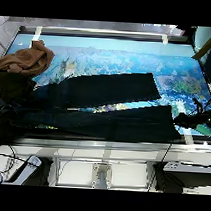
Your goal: Fold the clothes and pants, and hang the long-sleeved shirts on hangers.
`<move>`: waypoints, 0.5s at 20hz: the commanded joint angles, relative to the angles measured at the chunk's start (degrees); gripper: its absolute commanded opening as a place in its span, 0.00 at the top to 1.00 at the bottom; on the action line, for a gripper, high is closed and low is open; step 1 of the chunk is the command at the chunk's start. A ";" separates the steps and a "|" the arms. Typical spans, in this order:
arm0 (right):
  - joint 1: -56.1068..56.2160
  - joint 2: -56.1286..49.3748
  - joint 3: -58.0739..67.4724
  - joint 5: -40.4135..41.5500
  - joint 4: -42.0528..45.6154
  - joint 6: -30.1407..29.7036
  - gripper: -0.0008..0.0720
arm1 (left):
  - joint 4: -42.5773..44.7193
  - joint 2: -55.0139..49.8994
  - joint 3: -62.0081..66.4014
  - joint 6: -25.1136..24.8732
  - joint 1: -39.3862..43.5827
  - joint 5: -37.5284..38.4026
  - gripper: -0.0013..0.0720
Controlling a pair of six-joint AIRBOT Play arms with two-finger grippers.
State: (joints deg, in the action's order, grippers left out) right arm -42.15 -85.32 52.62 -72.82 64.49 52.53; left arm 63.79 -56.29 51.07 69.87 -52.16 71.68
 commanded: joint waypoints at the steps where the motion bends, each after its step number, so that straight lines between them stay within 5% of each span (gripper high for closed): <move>1: 0.07 -0.26 -1.20 -0.87 -0.63 -2.27 0.56 | 0.00 0.04 0.04 0.00 0.00 -0.02 0.93; 2: 0.04 -0.26 -1.31 -1.42 -1.05 -2.54 0.58 | 0.00 0.04 0.04 0.00 0.00 -0.02 0.93; 4: 0.04 -0.15 -1.25 -1.81 -2.40 -3.32 0.95 | 0.00 0.04 0.04 0.02 0.00 -0.07 0.93; 10: 0.04 -0.13 12.31 -4.33 -16.85 -3.63 0.96 | -2.75 -0.02 4.31 2.16 0.39 -4.85 0.93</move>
State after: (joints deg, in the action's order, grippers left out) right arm -42.13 -85.49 58.13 -76.47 55.90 49.06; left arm 63.11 -56.31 52.97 71.46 -51.99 69.89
